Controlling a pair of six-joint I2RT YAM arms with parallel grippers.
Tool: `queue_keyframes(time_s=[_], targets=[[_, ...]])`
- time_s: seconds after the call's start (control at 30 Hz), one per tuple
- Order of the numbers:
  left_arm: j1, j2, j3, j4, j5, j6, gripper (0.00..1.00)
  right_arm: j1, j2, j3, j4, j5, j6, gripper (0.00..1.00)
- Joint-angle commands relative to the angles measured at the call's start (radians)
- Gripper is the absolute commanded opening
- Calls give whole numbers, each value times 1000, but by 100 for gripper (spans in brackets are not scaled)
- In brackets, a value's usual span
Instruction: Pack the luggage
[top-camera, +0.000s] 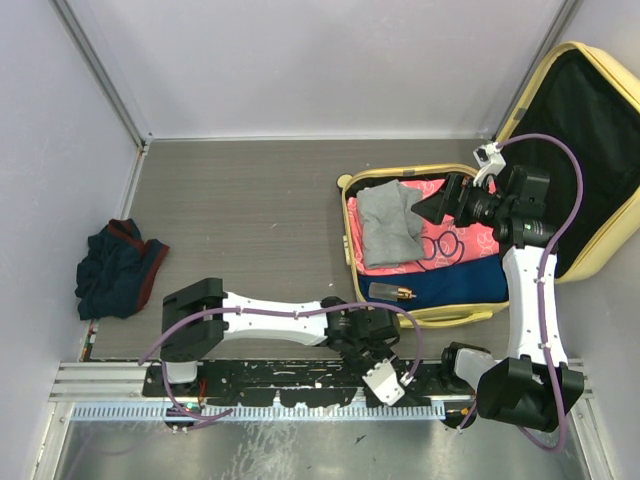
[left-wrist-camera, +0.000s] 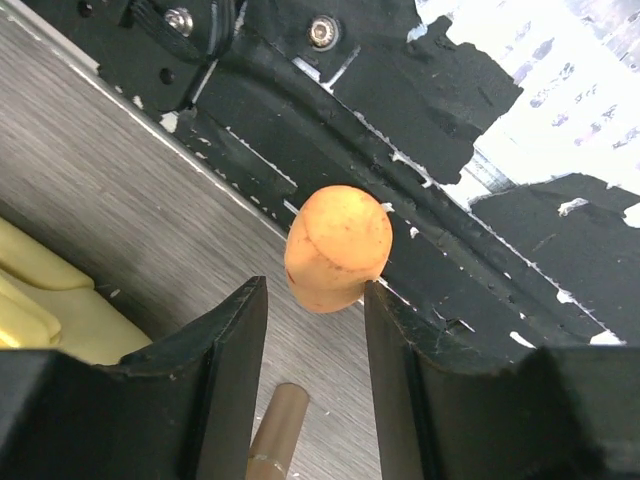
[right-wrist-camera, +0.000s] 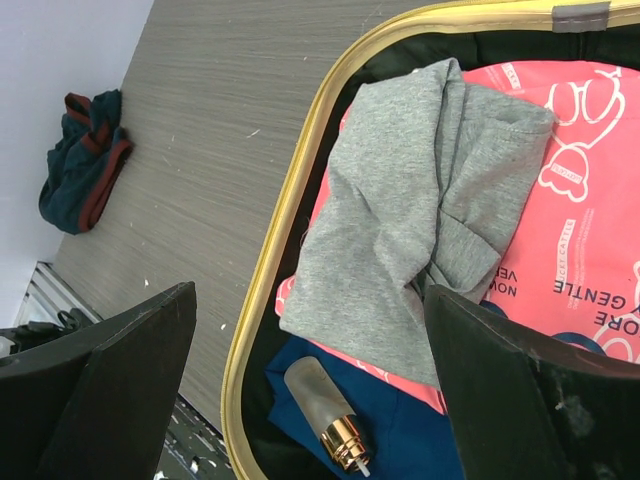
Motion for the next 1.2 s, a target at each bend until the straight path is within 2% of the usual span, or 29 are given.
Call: queue_keyframes(time_s=[0.0, 0.17, 0.37, 0.47, 0.6, 0.73, 1.0, 1.17], targets=[[0, 19, -20, 57, 2, 49, 43, -7, -23, 1, 42, -27, 8, 99], [-1, 27, -31, 59, 33, 64, 32, -10, -17, 3, 42, -22, 6, 99], [9, -29, -34, -14, 73, 50, 1, -13, -13, 7, 41, -17, 6, 99], [55, -117, -17, -64, 129, -16, 0, -14, -8, 10, 47, -15, 7, 99], [153, -219, 40, -97, 204, -185, 0, -14, 6, 22, 54, -16, 14, 99], [244, -272, 72, -11, 127, -341, 0, -16, 18, 30, 55, -17, 14, 99], [397, -129, 264, -68, 39, -406, 0, -16, 36, 28, 65, -15, 16, 99], [411, -51, 325, -93, 49, -401, 2, -16, 43, 35, 44, -11, -7, 99]])
